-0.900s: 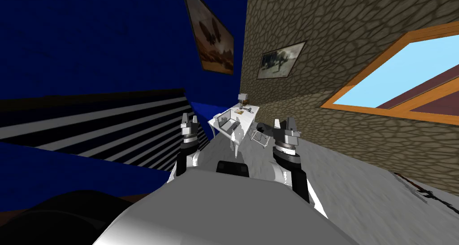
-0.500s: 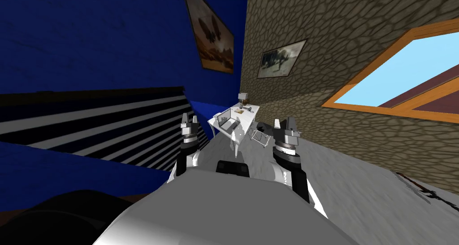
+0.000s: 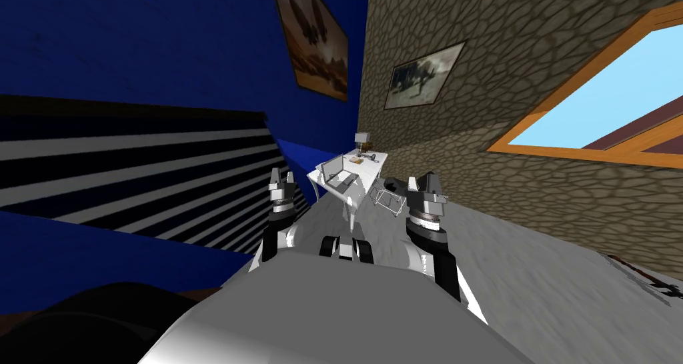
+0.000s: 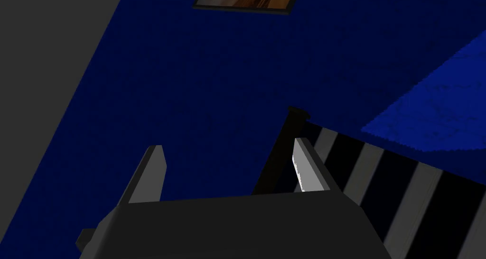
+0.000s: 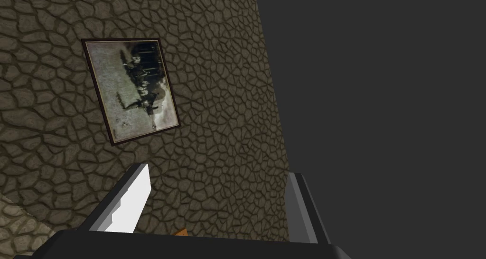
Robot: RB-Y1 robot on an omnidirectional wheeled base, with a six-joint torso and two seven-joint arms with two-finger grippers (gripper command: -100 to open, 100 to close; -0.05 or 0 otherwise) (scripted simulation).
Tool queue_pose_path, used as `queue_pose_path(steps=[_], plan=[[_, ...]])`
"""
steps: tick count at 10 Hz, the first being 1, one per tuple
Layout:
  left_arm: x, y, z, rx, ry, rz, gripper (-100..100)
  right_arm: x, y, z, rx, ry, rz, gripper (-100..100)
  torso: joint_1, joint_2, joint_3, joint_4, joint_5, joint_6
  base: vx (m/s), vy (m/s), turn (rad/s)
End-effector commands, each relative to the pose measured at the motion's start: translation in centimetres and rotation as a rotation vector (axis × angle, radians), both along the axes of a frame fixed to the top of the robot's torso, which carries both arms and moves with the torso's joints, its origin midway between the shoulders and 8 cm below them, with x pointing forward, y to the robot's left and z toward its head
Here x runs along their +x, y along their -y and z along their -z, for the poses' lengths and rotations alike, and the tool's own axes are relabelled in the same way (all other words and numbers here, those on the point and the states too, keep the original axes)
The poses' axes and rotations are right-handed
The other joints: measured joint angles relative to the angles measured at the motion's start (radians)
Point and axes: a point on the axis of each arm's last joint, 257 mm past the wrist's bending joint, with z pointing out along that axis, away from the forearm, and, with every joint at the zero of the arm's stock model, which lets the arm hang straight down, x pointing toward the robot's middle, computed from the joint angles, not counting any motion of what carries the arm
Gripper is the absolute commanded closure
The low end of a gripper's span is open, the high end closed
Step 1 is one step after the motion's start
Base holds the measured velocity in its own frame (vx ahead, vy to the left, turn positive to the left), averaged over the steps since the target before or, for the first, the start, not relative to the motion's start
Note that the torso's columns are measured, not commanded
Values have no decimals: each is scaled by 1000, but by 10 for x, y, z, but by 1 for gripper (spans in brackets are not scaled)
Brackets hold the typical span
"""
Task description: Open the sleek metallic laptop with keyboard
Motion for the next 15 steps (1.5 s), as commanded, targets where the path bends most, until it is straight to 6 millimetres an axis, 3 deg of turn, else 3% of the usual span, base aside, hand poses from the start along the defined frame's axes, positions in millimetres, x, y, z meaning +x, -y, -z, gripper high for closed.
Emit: queue_pose_path(steps=[1, 3, 7, 13, 15], plan=[[4, 5, 4, 39, -17, 24, -100, 0, 0, 0, 0, 0, 0, 0, 0, 74, -148, 74, 0, 0, 11, 2, -41], [7, 9, 7, 69, -32, 42, -100, 0, 0, 0, 0, -1, 0, 0, 1, 116, -236, 116, 0, 0, 15, 9, -41], [22, 17, 33, 137, -106, 93, -100, 0, 0, 0, 0, -1, 0, 0, 0, 120, -242, 120, 0, 0, 25, 11, -81], [47, 15, 85, 186, -239, 134, -100, 0, 0, 0, 0, -1, 0, 0, 0, 120, -242, 121, 0, 0, 41, 22, -116], [56, 11, 111, 211, -305, 148, -100, 0, 0, 0, 0, -1, 0, 0, 1, 120, -242, 121, 0, 0, 56, 38, -178]])
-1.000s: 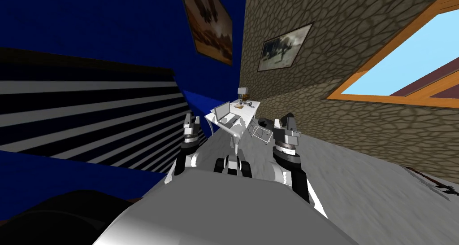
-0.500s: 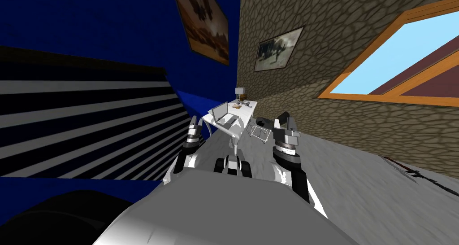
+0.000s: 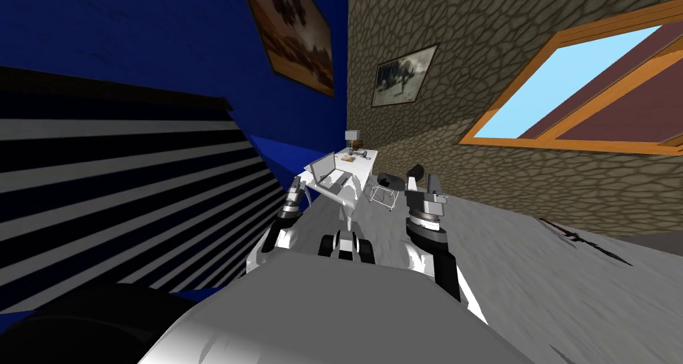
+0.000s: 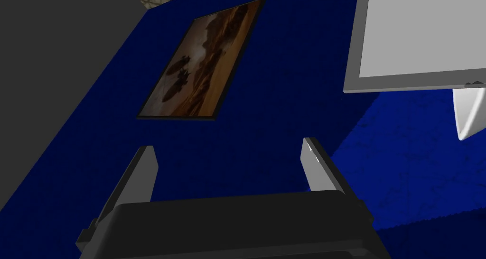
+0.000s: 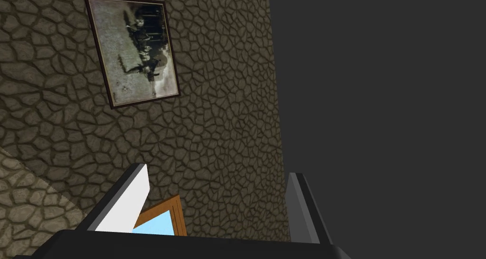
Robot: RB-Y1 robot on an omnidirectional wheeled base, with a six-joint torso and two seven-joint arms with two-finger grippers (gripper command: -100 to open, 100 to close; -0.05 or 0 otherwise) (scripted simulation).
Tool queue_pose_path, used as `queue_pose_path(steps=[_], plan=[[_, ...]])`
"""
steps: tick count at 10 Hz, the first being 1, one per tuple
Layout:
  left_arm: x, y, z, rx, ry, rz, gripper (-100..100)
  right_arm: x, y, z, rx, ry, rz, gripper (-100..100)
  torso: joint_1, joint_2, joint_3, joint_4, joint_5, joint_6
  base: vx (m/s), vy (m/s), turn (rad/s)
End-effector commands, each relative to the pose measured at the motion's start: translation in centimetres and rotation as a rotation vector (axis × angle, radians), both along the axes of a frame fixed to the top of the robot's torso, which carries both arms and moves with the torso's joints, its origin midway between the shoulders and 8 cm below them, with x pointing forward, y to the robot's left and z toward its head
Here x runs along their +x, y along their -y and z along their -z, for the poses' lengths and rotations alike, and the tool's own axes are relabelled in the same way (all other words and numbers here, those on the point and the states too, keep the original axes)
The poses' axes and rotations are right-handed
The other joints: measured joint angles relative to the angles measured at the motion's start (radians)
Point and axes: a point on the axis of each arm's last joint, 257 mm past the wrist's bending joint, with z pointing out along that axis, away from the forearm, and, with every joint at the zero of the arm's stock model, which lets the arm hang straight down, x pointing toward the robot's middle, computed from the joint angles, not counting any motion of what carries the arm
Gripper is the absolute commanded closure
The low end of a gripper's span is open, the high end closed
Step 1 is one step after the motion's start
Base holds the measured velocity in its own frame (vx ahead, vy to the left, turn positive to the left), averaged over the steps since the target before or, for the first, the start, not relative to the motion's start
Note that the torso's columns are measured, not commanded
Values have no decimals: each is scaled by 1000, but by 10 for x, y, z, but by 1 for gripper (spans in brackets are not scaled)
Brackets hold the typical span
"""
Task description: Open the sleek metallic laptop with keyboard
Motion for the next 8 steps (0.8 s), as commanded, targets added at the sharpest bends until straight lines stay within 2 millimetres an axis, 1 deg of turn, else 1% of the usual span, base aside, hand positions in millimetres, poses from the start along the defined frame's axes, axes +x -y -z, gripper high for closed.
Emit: queue_pose_path(steps=[1, 8], plan=[[8, -4, 25, 30, -66, 10, -100, 0, 0, 0, 0, 0, 0, 0, 0, 0, 0, 0, 0, 0, 45, 31, -103], [21, -21, 78, 121, -202, 26, -100, 0, 0, 0, 0, 0, 0, 0, 0, 0, 0, 0, 0, 0, 29, 21, -95]])
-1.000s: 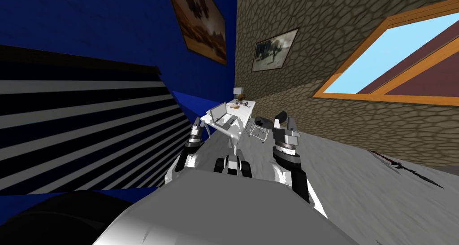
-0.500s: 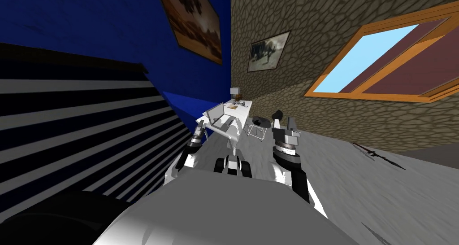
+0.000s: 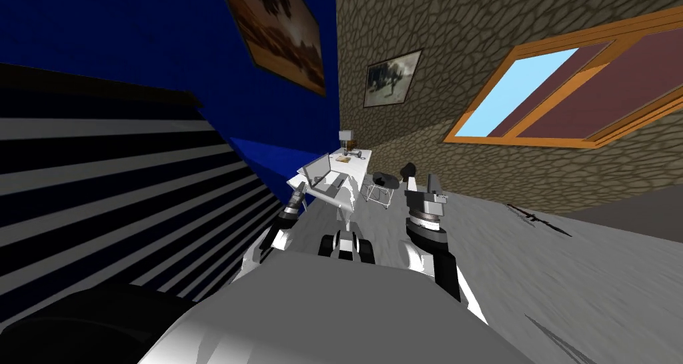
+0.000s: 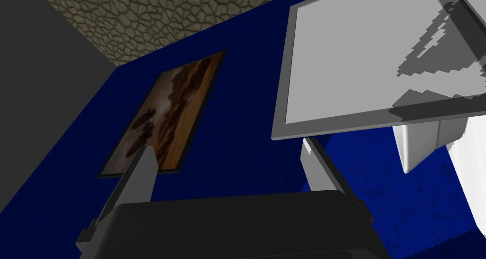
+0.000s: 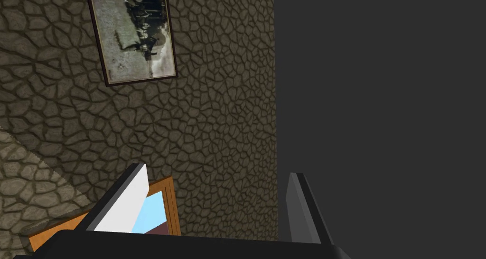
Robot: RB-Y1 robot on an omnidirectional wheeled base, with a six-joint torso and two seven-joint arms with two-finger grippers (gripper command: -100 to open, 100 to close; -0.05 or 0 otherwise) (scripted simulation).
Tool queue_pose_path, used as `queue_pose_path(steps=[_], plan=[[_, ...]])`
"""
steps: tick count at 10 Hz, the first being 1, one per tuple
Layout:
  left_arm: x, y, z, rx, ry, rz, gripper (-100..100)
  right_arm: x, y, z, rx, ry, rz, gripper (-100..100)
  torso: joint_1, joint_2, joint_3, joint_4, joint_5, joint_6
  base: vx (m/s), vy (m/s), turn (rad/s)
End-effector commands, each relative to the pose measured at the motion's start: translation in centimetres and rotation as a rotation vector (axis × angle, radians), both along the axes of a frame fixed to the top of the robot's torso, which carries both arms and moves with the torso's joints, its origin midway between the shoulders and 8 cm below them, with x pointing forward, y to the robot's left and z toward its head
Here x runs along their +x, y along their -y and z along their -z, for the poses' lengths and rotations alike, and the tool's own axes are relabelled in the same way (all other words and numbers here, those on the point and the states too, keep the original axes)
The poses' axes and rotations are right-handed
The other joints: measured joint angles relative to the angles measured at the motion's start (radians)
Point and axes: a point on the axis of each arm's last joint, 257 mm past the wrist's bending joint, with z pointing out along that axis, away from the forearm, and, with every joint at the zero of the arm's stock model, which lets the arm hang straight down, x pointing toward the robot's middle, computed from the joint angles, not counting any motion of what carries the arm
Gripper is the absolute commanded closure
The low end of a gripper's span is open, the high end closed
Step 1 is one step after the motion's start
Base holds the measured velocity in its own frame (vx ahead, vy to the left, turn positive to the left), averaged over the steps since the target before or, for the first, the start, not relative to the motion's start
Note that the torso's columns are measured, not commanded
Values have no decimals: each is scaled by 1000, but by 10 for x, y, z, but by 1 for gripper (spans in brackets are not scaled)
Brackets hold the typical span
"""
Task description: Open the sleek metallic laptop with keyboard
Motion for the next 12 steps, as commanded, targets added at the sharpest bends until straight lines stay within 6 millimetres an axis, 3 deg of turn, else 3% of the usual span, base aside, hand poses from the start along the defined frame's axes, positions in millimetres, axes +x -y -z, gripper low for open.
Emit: queue_pose_path(steps=[1, 6, 12], plan=[[5, -9, 20, 45, -52, 7, -100, 0, 0, 0, 0, 0, 0, 0, 0, 0, 0, 0, 0, 0, 32, 25, -102], [11, -35, 57, 158, -157, 17, -100, 0, 0, 0, 0, 0, 0, 0, 0, 0, 0, 0, 0, 0, 32, 23, -103], [15, -85, 98, 304, -293, -2, -100, 0, 0, 0, 0, 0, 0, 0, 0, 0, 0, 0, 0, 0, 34, 35, -123]])
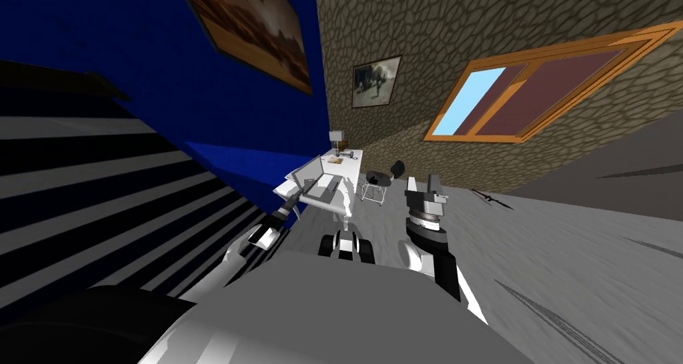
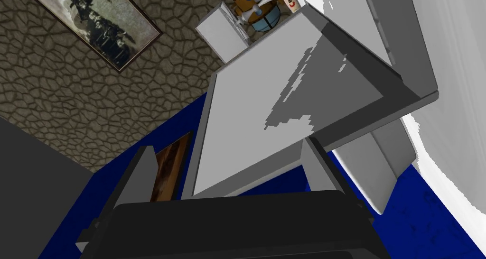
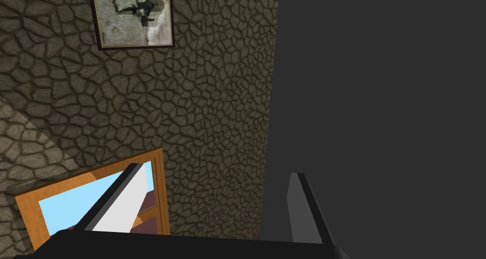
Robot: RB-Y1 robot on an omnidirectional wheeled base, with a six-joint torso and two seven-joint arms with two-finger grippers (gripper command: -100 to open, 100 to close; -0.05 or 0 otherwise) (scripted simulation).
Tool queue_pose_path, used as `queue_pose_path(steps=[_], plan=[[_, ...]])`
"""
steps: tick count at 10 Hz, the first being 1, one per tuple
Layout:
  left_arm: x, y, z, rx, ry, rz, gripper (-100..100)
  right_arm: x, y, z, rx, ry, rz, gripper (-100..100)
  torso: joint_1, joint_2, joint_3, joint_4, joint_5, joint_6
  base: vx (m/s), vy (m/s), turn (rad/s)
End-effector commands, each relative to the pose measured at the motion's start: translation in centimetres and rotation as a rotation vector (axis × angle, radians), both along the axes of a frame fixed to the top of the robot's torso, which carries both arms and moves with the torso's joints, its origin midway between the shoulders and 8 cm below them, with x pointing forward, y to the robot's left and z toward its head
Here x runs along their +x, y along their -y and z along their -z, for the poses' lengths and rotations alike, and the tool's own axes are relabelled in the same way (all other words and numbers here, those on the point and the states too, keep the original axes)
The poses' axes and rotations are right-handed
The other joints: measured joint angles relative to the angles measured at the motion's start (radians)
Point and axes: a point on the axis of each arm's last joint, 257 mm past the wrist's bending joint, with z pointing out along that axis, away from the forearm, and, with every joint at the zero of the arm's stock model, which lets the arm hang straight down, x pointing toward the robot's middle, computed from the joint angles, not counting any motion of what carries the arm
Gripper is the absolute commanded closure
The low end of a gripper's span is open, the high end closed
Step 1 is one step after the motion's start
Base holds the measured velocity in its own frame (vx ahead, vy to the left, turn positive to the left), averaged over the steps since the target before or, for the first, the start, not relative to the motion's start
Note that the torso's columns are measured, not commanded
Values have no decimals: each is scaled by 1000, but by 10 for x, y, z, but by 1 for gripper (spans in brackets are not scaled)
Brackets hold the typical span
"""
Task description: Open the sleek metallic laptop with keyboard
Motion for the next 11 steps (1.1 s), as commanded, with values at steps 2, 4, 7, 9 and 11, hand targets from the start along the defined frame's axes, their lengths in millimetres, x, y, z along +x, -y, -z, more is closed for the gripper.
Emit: queue_pose_path(steps=[2, 4, 7, 9, 11], plan=[[1, -35, 19, 88, -74, -19, -100, 0, 0, 0, 0, 0, 0, 0, 0, 0, 0, 0, 0, 0, 19, 34, -110], [1, -53, 26, 131, -106, -30, -100, 0, 0, 0, 0, 0, 0, 0, 0, 1, 1, 0, 0, 0, 3, 35, -101], [0, -64, 31, 159, -126, -37, -100, 0, 0, 0, 0, 0, 0, 0, 0, 0, 0, 0, 0, 0, 2, 26, -67], [0, -65, 31, 162, -127, -38, 100, 0, 0, 0, 0, 0, 0, 0, -1, 0, 0, 0, 0, 0, 0, 0, 0], [3, -74, 31, 279, -107, -45, 100, 0, 0, 0, 0, 0, 0, 0, -3, 0, 0, 0, -1, 0, -18, -71, 12]])
